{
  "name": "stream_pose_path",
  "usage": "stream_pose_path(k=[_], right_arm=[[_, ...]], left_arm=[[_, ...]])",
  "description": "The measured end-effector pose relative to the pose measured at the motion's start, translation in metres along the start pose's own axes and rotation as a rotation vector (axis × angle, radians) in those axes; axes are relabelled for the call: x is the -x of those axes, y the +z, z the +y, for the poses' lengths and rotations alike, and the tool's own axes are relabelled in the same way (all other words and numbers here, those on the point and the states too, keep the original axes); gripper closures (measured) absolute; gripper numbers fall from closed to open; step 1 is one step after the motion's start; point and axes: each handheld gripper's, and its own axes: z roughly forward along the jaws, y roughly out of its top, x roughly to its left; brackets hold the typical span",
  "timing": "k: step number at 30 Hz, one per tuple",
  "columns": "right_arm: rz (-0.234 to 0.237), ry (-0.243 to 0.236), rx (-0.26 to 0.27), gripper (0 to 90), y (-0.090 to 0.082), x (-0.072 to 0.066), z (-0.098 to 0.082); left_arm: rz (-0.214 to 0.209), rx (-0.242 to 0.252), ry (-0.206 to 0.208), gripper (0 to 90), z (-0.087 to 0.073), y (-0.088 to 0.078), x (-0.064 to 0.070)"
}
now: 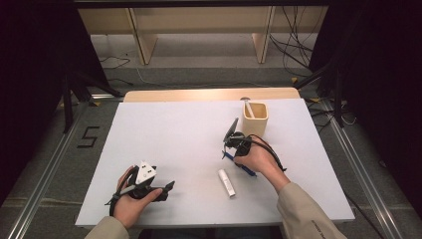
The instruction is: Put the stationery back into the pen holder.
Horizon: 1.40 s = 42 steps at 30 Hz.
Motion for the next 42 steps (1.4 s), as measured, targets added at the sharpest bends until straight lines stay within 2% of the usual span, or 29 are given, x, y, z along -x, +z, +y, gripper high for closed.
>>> stream_pose_path(k=[8, 18, 20, 25, 31, 42], right_arm=[[0.001, -0.006, 0.003, 79.5, 0.0, 0.0, -0.001], [0.011, 0.012, 0.016, 79.7, -0.001, 0.0, -0.002], [0.009, 0.003, 0.023, 79.7, -0.001, 0.001, -0.003], [0.003, 0.02, 0.039, 79.7, -0.005, 0.002, -0.004], [0.004, 0.048, 0.104, 79.7, -0.012, 0.005, -0.008], [0.007, 0.123, 0.294, 79.7, -0.027, 0.02, -0.028]], left_arm=[[0.0, 0.0, 0.0, 16.8, 0.0, 0.0, 0.0], [-0.001, 0.0, -0.002, 16.8, 0.0, 0.0, 0.0], [-0.001, 0.0, -0.003, 16.8, 0.0, 0.0, 0.0], [0.0, 0.002, -0.002, 16.8, 0.0, 0.0, 0.0], [0.0, 0.001, -0.001, 16.9, 0.0, 0.0, 0.0], [0.0, 0.0, -0.003, 16.9, 0.0, 0.0, 0.001]])
